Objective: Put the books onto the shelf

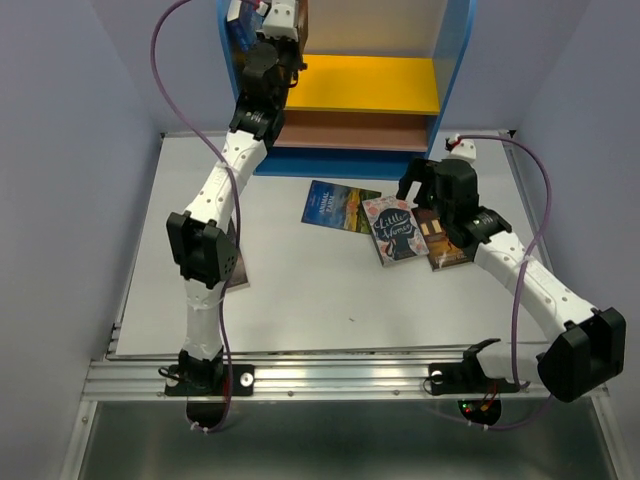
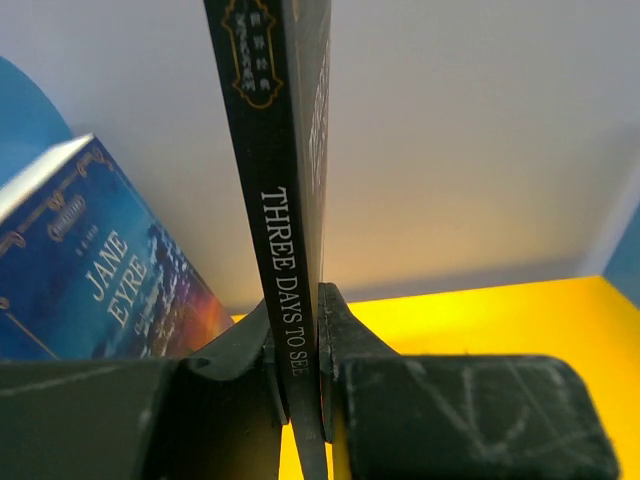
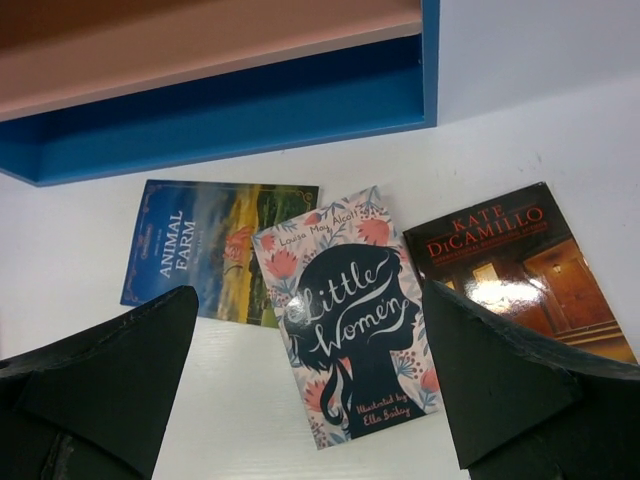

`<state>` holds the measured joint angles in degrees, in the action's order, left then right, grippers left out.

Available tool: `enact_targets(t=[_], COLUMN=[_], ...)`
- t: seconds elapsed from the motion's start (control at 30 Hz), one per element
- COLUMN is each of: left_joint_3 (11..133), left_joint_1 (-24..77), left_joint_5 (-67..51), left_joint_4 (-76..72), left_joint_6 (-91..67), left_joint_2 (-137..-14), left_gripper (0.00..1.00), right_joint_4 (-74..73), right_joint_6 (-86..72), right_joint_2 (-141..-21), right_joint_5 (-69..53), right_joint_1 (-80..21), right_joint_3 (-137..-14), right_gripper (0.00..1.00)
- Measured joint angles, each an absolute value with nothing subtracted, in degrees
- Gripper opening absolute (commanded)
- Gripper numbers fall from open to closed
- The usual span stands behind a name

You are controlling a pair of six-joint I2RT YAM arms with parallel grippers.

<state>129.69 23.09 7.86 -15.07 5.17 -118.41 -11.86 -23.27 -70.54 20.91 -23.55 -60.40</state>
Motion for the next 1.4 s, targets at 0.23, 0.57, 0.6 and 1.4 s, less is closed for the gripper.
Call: enact_targets(t=[0.23, 0.57, 0.6, 1.4], left_joint_3=[130.3, 128.2, 128.0, 126.1], left_joint_1=[22.1, 20.9, 20.9, 20.5], left_joint_5=[10.5, 14.1, 14.7, 20.1], left_joint_4=[-13.4, -15.0, -15.3, -20.3], left_joint_6=[7.6, 6.6, 6.4, 2.0], left_joint_2=[-123.2, -124.0, -124.1, -126.7], left_gripper=[0.0, 0.0, 0.0, 0.38], right_joint_4=[-11.9, -12.0, -12.0, -12.0], right_joint_6=[-22.0, -21.2, -21.1, -20.3], right_joint_2=[-72.4, -72.9, -72.9, -73.7], right_joint_5=[20.0, 17.9, 17.8, 16.7], right_joint_1=[-21.3, -19.8, -19.7, -18.4], right_joint_3=[-61.9, -61.9, -61.9, -61.9], right_gripper=[1.0, 1.0, 1.0, 1.0])
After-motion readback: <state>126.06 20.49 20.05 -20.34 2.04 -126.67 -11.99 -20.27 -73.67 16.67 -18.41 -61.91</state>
